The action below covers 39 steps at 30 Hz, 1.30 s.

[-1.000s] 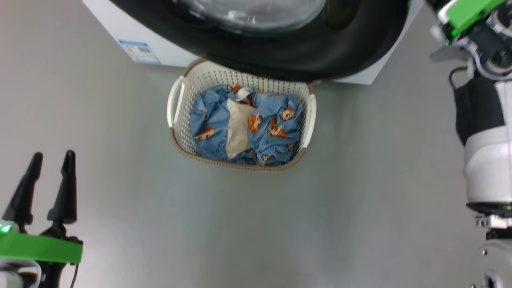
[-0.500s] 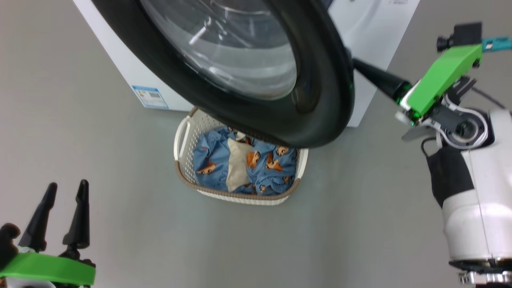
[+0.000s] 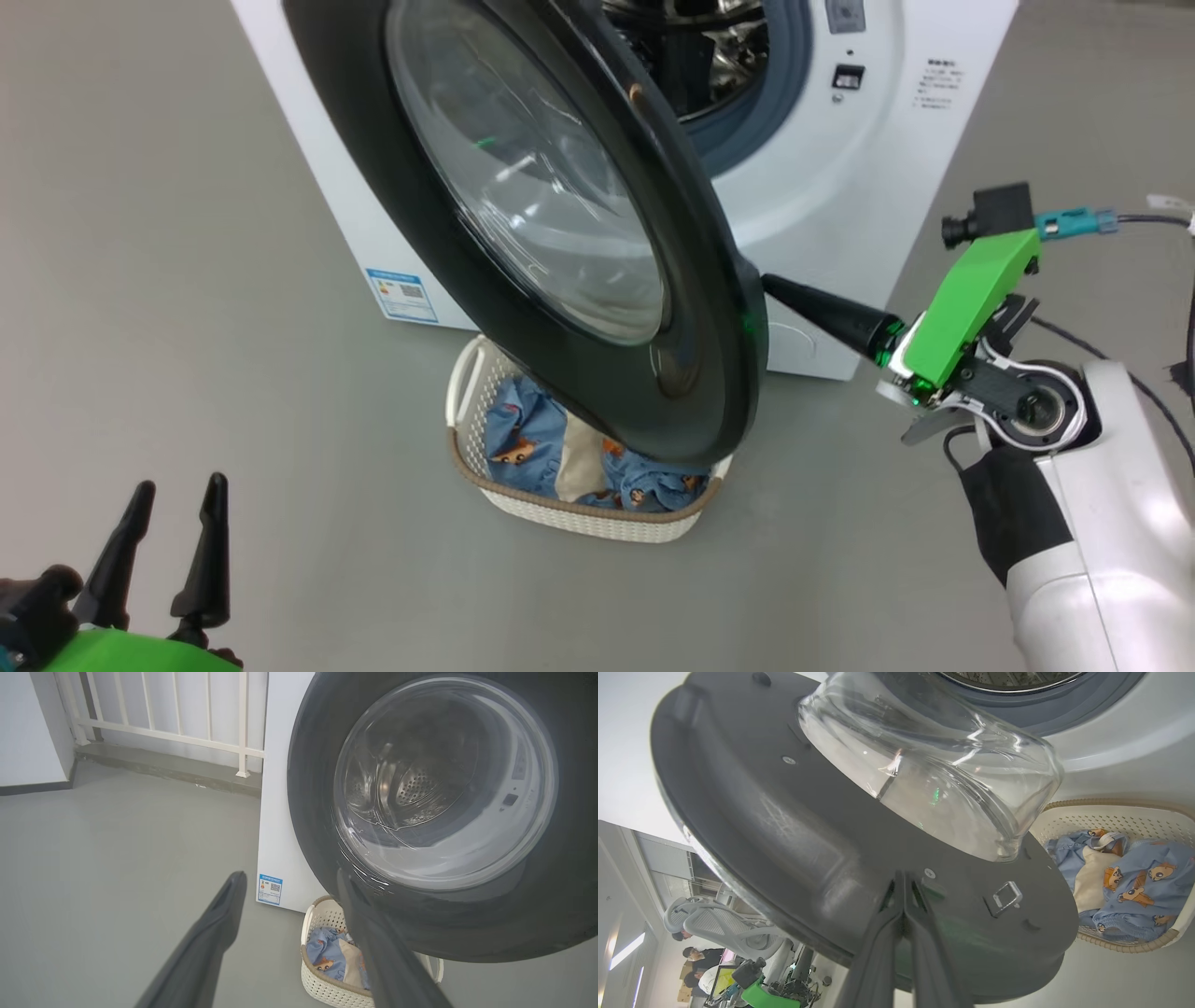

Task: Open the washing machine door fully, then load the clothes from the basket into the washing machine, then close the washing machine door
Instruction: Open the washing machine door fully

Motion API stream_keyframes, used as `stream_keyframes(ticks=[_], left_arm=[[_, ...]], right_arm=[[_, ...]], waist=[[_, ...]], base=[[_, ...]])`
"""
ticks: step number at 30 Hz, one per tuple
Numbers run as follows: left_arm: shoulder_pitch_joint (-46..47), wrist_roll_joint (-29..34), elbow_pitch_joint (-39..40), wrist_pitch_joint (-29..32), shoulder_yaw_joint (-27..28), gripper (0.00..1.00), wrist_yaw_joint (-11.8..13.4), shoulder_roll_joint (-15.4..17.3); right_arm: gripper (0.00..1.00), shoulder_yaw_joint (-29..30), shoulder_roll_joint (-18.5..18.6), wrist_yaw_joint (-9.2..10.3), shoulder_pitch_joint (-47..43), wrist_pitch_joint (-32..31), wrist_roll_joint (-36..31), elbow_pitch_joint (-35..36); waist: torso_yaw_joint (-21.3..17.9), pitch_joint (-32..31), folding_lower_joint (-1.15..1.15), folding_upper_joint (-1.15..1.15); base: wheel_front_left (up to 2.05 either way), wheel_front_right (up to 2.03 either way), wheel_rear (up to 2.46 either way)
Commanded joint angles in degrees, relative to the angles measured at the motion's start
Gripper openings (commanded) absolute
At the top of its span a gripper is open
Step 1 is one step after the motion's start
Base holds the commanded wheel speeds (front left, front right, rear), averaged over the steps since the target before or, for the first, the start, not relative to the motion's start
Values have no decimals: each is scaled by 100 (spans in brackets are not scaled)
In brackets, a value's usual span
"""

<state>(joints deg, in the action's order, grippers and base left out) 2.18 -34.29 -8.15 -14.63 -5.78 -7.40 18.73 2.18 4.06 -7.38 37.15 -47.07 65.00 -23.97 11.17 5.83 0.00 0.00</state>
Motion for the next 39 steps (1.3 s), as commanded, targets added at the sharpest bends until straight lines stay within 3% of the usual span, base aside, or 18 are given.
stream_keyframes(ticks=[1, 19, 39], left_arm=[[57, 52, 74, -37, 257, 100, -9, 151], [-4, 262, -74, -37, 195, 100, -9, 38], [-7, 439, -157, -37, 209, 100, -9, -2]], right_arm=[[0, -179, -118, -11, 2, -54, 98, 211], [0, -867, -118, -11, -434, -46, 755, 39], [0, -1428, -118, -11, -694, 219, 1697, 3]], waist=[[103, -101, 0, 0], [512, -436, 0, 0], [1248, -628, 0, 0]], base=[[0, 0, 0], [0, 0, 0], [0, 0, 0]])
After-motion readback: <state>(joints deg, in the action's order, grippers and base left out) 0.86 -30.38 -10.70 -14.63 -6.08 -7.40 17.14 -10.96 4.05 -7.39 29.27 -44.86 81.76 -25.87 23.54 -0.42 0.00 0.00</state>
